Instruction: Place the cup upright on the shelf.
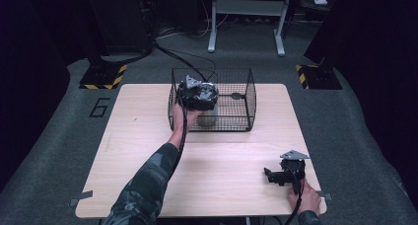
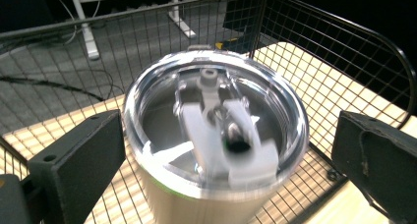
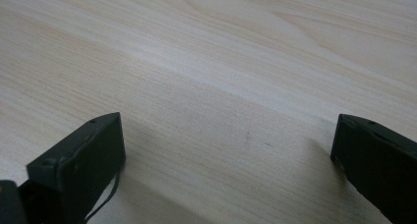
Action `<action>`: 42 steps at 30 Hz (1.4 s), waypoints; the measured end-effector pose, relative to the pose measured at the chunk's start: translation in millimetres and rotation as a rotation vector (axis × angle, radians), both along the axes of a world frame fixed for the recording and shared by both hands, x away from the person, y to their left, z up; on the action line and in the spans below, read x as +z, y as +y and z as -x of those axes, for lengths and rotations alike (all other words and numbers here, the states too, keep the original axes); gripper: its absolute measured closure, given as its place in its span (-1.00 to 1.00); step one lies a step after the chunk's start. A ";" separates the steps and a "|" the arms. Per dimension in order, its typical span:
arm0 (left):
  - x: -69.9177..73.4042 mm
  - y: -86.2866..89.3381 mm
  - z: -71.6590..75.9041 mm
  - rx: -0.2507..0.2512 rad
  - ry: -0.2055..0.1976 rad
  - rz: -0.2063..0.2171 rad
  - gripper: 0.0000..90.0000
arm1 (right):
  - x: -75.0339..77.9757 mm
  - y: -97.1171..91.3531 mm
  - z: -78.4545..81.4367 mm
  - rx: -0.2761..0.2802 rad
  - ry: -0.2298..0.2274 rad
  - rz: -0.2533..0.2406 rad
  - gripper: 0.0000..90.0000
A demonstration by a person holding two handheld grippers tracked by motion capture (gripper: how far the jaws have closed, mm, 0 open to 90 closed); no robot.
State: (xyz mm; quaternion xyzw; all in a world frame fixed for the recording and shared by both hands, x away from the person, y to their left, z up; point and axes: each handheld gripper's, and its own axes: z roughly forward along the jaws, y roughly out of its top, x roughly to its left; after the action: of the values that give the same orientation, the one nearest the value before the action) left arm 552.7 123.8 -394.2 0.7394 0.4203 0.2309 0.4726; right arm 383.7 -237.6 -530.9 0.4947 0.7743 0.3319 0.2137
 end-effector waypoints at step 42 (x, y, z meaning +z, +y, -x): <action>-27.1 108.6 127.3 0.054 0.129 -0.127 -1.00 | 0.1 0.1 0.0 0.000 0.000 0.000 -1.00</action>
State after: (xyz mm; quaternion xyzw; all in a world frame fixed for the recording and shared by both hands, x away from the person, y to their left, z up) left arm 425.4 232.5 -421.3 0.7695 0.4543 0.2216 0.3903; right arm 383.7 -237.6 -530.8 0.4948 0.7743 0.3317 0.2136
